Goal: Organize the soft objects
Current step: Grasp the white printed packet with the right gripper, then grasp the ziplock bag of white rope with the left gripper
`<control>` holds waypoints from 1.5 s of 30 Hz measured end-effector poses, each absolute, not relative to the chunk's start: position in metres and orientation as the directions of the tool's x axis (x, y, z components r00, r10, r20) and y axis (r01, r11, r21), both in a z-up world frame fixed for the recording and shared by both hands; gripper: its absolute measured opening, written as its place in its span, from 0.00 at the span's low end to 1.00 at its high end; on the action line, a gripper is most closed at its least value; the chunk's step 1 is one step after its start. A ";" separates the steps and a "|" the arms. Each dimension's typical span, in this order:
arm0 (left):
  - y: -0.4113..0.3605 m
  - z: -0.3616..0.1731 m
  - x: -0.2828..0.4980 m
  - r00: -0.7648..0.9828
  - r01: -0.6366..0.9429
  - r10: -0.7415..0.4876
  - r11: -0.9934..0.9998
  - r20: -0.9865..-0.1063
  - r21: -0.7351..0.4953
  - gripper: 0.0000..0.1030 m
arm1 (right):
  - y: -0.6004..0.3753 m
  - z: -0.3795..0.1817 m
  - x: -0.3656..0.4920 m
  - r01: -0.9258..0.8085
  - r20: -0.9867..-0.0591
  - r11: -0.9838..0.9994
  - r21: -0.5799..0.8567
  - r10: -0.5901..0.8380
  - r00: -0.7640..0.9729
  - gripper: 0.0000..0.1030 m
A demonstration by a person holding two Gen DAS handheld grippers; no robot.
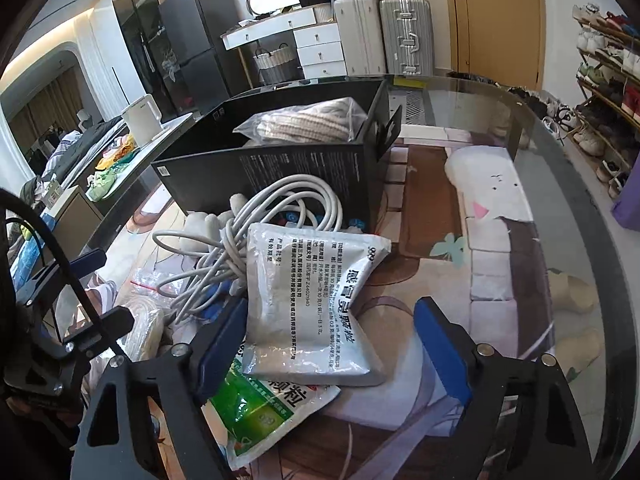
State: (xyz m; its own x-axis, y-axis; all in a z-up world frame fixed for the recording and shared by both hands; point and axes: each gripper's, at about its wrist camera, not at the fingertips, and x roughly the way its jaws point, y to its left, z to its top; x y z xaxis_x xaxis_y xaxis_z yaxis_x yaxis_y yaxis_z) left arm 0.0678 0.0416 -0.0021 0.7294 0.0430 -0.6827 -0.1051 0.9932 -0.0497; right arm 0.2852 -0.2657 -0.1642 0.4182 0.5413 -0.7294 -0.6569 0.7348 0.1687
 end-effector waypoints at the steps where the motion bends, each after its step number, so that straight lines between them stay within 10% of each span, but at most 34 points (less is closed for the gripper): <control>1: 0.042 -0.003 0.068 0.729 -0.106 0.043 0.993 -0.683 -0.050 0.99 | -0.265 -0.165 0.286 -0.658 -0.730 0.733 0.171 0.543 0.415 0.78; 9: 0.043 -0.005 0.069 0.721 -0.104 0.034 0.993 -0.692 -0.060 0.99 | -0.269 -0.164 0.284 -0.666 -0.706 0.721 0.190 0.572 0.418 0.48; 45: 0.017 -0.021 0.055 0.661 0.004 -0.041 0.999 -0.749 -0.051 0.99 | -0.291 -0.138 0.251 -0.693 -0.577 0.695 0.191 0.650 0.494 0.46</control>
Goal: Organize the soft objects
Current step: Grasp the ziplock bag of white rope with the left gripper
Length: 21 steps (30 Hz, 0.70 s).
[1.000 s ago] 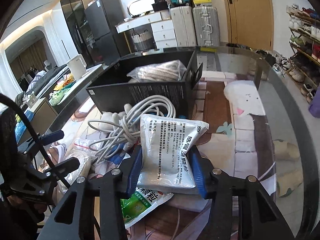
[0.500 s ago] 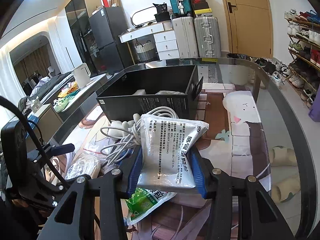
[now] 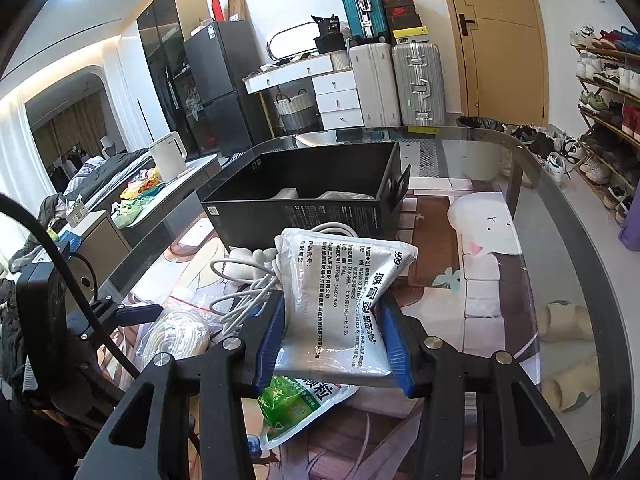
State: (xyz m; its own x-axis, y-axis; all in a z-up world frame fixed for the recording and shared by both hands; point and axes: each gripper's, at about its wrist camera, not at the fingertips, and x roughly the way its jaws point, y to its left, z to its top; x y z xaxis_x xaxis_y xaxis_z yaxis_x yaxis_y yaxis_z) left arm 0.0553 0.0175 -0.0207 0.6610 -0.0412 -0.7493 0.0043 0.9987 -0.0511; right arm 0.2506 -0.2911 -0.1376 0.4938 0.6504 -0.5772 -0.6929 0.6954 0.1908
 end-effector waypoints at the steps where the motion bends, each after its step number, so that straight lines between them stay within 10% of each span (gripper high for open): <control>1: 0.019 -0.021 0.055 0.663 0.008 -0.044 0.999 -0.748 -0.052 0.96 | -0.291 -0.137 0.250 -0.694 -0.577 0.695 0.190 0.651 0.494 0.46; 16: 0.023 -0.010 0.050 0.686 0.020 -0.094 0.994 -0.722 -0.110 0.42 | -0.295 -0.130 0.242 -0.693 -0.559 0.697 0.183 0.654 0.510 0.46; 21: 0.025 -0.009 0.048 0.693 0.013 -0.094 0.993 -0.715 -0.118 0.37 | -0.298 -0.129 0.241 -0.692 -0.553 0.698 0.184 0.656 0.514 0.46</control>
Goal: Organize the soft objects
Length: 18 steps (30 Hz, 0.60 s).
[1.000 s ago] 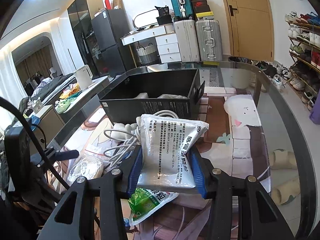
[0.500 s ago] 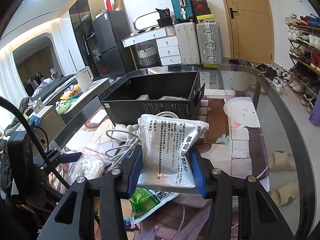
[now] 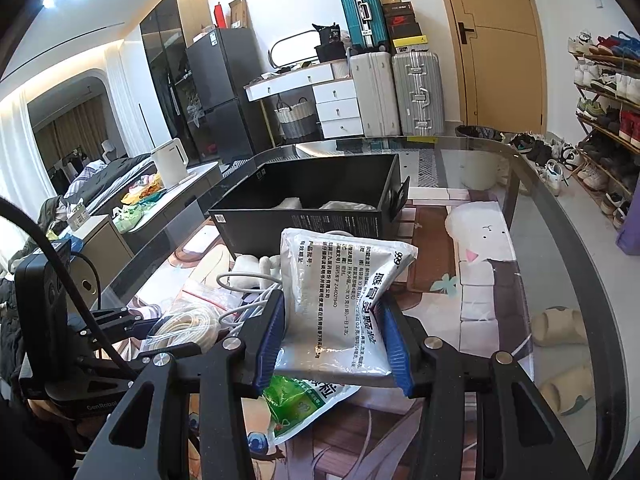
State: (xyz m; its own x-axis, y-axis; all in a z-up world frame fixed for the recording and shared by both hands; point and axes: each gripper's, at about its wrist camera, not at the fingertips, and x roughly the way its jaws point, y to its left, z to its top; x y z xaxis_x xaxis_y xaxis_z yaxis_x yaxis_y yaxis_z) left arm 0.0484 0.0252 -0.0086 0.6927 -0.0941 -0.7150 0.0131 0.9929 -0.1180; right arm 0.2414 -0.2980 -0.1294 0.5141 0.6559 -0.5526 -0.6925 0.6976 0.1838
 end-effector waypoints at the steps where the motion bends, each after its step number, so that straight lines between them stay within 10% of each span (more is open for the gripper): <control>1: 0.025 -0.008 0.048 0.694 0.013 -0.095 0.993 -0.714 -0.119 0.37 | -0.299 -0.130 0.242 -0.692 -0.552 0.698 0.184 0.656 0.515 0.46; 18: 0.038 0.022 0.046 0.763 -0.036 -0.084 0.985 -0.641 -0.171 0.37 | -0.300 -0.117 0.236 -0.726 -0.517 0.668 0.165 0.685 0.513 0.46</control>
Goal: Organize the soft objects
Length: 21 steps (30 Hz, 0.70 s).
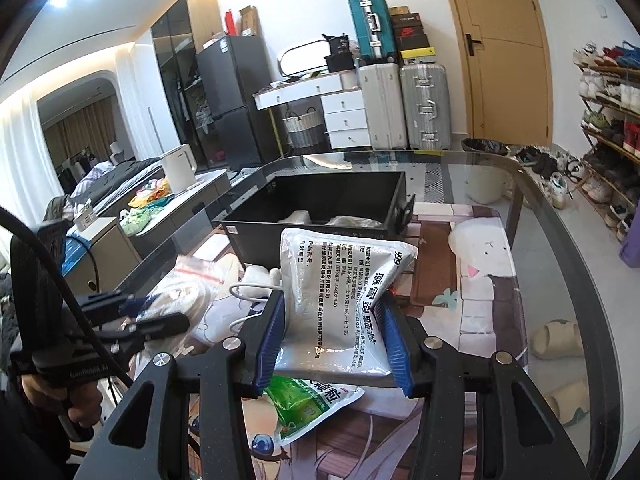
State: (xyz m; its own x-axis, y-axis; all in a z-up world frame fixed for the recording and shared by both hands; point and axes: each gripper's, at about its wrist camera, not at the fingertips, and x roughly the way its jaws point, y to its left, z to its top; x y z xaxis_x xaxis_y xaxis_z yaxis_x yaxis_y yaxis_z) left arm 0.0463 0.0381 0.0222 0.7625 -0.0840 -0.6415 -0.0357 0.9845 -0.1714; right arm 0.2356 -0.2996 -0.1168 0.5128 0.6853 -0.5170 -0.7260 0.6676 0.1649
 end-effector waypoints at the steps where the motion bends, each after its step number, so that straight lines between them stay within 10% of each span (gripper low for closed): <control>1: 0.038 0.024 0.048 0.763 -0.035 -0.089 0.983 -0.640 -0.179 0.37 | -0.299 -0.116 0.235 -0.731 -0.515 0.664 0.157 0.687 0.513 0.46; 21: 0.020 0.052 0.074 0.792 0.013 -0.071 0.995 -0.606 -0.101 0.37 | -0.300 -0.105 0.230 -0.744 -0.480 0.651 0.149 0.706 0.521 0.46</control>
